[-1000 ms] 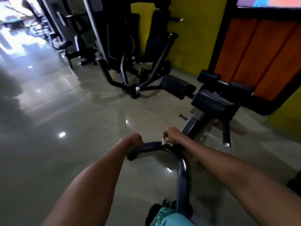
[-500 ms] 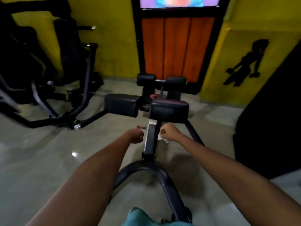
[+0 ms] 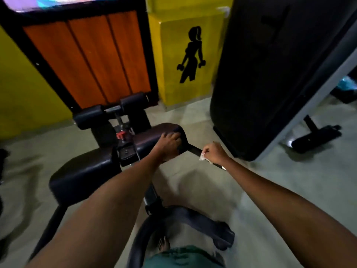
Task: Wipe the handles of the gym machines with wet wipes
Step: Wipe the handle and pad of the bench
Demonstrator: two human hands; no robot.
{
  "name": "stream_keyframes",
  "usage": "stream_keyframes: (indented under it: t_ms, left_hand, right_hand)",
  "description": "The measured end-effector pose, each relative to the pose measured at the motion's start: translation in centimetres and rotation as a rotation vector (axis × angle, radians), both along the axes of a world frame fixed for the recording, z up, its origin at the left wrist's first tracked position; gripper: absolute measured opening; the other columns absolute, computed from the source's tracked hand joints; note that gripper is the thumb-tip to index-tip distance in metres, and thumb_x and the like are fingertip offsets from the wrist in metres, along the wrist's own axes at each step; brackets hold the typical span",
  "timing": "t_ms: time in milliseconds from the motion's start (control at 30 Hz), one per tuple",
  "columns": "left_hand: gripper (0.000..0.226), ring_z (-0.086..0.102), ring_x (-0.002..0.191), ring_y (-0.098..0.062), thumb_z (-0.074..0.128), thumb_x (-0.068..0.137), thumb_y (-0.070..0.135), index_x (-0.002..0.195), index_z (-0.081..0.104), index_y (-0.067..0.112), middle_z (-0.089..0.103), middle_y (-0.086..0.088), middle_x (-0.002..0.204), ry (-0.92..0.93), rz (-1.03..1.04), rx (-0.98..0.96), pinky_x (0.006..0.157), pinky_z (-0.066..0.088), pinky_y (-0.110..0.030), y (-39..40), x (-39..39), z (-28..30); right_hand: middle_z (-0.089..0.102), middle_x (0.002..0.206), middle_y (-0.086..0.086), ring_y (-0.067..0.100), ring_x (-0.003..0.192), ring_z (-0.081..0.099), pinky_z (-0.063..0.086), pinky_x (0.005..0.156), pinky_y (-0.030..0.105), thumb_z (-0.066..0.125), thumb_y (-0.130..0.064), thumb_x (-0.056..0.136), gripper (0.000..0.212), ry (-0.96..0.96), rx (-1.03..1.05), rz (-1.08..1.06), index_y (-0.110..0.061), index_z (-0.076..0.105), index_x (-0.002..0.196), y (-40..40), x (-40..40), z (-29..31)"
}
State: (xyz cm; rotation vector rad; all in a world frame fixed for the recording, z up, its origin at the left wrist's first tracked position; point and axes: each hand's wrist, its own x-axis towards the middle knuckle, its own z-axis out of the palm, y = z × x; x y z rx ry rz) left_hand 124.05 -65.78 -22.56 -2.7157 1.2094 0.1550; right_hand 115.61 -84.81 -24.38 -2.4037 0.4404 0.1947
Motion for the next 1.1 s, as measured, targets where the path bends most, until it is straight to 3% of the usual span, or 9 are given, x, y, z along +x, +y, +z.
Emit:
stream_keyframes:
  t_ms: [100,200,467,700,967,1100]
  left_hand:
    - [0.069,0.017,0.141,-0.035,0.052,0.091,0.038,0.149,0.020,0.018,0.012,-0.007,0.157,0.035,0.096,-0.001,0.109,0.024,-0.053,1.3,2.1,-1.2]
    - [0.076,0.015,0.141,-0.039,0.051,0.091,0.047,0.151,0.010,0.025,0.006,-0.007,0.158,0.092,0.064,0.078,0.108,0.024,-0.058,1.6,2.5,-2.6]
    - [0.091,0.029,0.131,-0.033,0.047,0.083,0.067,0.151,0.002,0.028,0.018,-0.007,0.154,-0.033,-0.070,0.045,0.097,0.035,-0.041,3.7,6.3,-4.2]
    - [0.101,0.007,0.143,-0.041,0.046,0.074,0.079,0.149,-0.006,0.037,-0.005,-0.008,0.159,0.089,0.030,-0.102,0.109,0.020,-0.060,4.4,7.2,-6.5]
    - [0.102,0.019,0.141,-0.040,0.033,0.072,0.085,0.148,-0.015,0.035,0.007,-0.010,0.159,0.016,0.041,-0.088,0.110,0.025,-0.050,4.3,7.7,-7.7]
    - [0.102,0.019,0.141,-0.040,0.033,0.073,0.084,0.148,-0.014,0.034,0.007,-0.011,0.159,-0.013,0.034,-0.094,0.110,0.024,-0.048,4.3,7.5,-7.7]
  right_hand:
    - [0.068,0.070,0.011,0.018,0.055,0.059,0.049,0.060,0.028,0.073,-0.005,0.067,0.004,0.024,-0.055,-0.078,-0.005,0.072,0.072,0.1,-1.2,-0.2]
    - [0.071,0.080,0.012,0.025,0.075,0.066,0.055,0.069,0.034,0.066,-0.002,0.071,0.007,0.010,-0.116,-0.130,-0.005,0.072,0.073,-0.7,-3.3,-0.5]
    - [0.070,0.087,0.011,0.028,0.080,0.066,0.056,0.069,0.040,0.056,0.002,0.078,0.015,0.024,-0.155,-0.185,-0.001,0.071,0.078,-0.6,-2.3,-0.8]
    - [0.067,0.087,0.018,0.034,0.084,0.061,0.049,0.069,0.035,0.056,0.000,0.079,0.016,-0.106,-0.278,-0.219,-0.001,0.072,0.079,0.2,-0.4,-6.1]
    - [0.068,0.070,0.012,0.030,0.070,0.062,0.050,0.060,0.038,0.059,0.002,0.075,0.015,-0.313,-0.306,-0.273,-0.004,0.065,0.063,0.2,1.6,-9.8]
    - [0.071,0.079,0.014,0.033,0.073,0.066,0.053,0.068,0.037,0.059,0.004,0.076,0.013,-0.333,-0.284,-0.171,-0.001,0.071,0.076,1.2,3.0,-10.4]
